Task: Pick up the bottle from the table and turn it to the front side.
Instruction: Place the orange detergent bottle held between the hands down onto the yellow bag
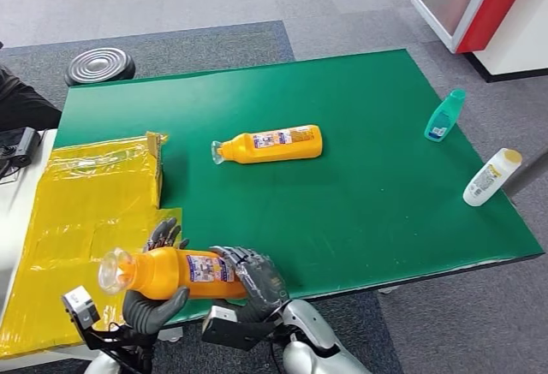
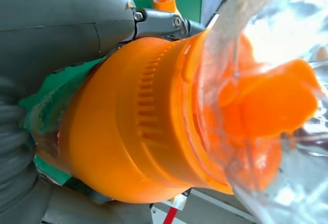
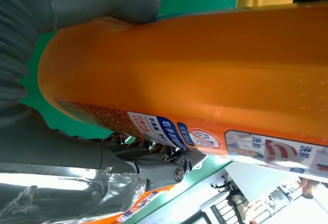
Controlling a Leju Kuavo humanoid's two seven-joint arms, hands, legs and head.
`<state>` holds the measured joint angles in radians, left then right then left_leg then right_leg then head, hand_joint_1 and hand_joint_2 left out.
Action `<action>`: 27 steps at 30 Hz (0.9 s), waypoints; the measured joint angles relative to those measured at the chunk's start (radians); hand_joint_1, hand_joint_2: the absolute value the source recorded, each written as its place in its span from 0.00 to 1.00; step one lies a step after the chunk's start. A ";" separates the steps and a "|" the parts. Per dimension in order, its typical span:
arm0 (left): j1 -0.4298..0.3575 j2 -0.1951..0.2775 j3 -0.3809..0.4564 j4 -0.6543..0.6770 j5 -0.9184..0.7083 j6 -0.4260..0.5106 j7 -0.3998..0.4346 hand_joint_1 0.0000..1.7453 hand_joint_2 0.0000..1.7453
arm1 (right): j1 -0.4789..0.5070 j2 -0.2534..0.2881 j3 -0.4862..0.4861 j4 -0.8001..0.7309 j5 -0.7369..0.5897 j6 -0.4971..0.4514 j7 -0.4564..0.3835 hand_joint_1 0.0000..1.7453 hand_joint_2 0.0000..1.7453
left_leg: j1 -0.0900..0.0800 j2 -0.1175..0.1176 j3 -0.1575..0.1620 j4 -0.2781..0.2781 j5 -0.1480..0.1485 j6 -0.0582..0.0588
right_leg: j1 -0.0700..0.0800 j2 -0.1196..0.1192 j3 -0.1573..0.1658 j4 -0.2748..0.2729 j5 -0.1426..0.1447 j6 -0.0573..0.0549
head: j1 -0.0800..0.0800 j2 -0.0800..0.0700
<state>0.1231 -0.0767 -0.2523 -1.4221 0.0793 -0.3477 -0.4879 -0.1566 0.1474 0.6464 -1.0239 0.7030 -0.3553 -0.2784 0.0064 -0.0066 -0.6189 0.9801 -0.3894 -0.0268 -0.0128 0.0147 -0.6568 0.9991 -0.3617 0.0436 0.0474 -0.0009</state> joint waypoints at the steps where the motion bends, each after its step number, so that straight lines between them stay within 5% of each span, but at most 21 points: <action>1: 0.000 -0.001 -0.004 0.000 -0.005 0.005 -0.001 1.00 1.00 | 0.001 -0.001 -0.001 0.000 -0.001 0.000 0.000 1.00 1.00 | 0.000 0.000 0.000 0.000 0.000 0.000 | 0.000 0.000 0.000 0.000 0.000 0.000 | 0.000 0.000; 6: -0.003 -0.005 -0.018 0.000 -0.006 0.023 0.001 1.00 1.00 | 0.011 -0.004 -0.012 -0.009 -0.013 0.002 0.006 1.00 1.00 | 0.000 0.000 0.000 0.000 0.000 0.000 | 0.000 0.000 0.000 0.000 0.000 0.000 | 0.000 0.000; 8: -0.009 -0.009 -0.024 0.000 -0.016 0.039 0.004 1.00 1.00 | 0.026 -0.007 -0.023 -0.027 -0.019 0.000 0.008 0.81 1.00 | 0.000 0.000 0.000 0.000 0.000 0.000 | 0.000 0.000 0.000 0.000 0.000 0.000 | 0.000 0.000; 10: -0.020 -0.017 -0.037 0.000 -0.044 0.071 0.005 1.00 1.00 | 0.054 -0.015 -0.041 -0.061 -0.023 -0.009 0.007 0.31 1.00 | 0.000 0.000 0.000 0.000 0.000 0.000 | 0.000 0.000 0.000 0.000 0.000 0.000 | 0.000 0.000; 12: -0.037 -0.027 -0.054 0.000 -0.083 0.115 0.005 1.00 1.00 | 0.087 -0.024 -0.063 -0.105 -0.027 -0.021 0.000 0.00 1.00 | 0.000 0.000 0.000 0.000 -0.001 0.001 | 0.000 -0.001 0.000 0.000 0.000 0.000 | 0.000 0.000; 20: -0.067 -0.044 -0.073 -0.033 -0.268 0.329 0.021 1.00 1.00 | 0.187 -0.075 -0.158 -0.280 -0.152 -0.018 -0.065 0.00 1.00 | -0.001 -0.001 0.000 0.000 -0.001 0.001 | -0.001 -0.001 0.000 -0.001 0.000 0.001 | 0.000 0.000; 27: -0.079 0.005 -0.004 -0.104 -0.475 0.503 0.069 1.00 1.00 | 0.230 -0.090 -0.255 -0.359 -0.367 0.112 -0.138 0.00 1.00 | 0.000 -0.001 0.000 0.000 0.000 0.000 | 0.000 -0.001 0.000 -0.001 0.000 0.000 | 0.000 0.000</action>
<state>0.0438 -0.0719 -0.2565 -1.5262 -0.3955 0.1550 -0.4191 0.0736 0.0571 0.3917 -1.3828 0.3358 -0.2433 -0.4164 0.0063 -0.0073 -0.6189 0.9801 -0.3898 -0.0268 -0.0128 0.0136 -0.6565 0.9985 -0.3613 0.0433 0.0474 -0.0010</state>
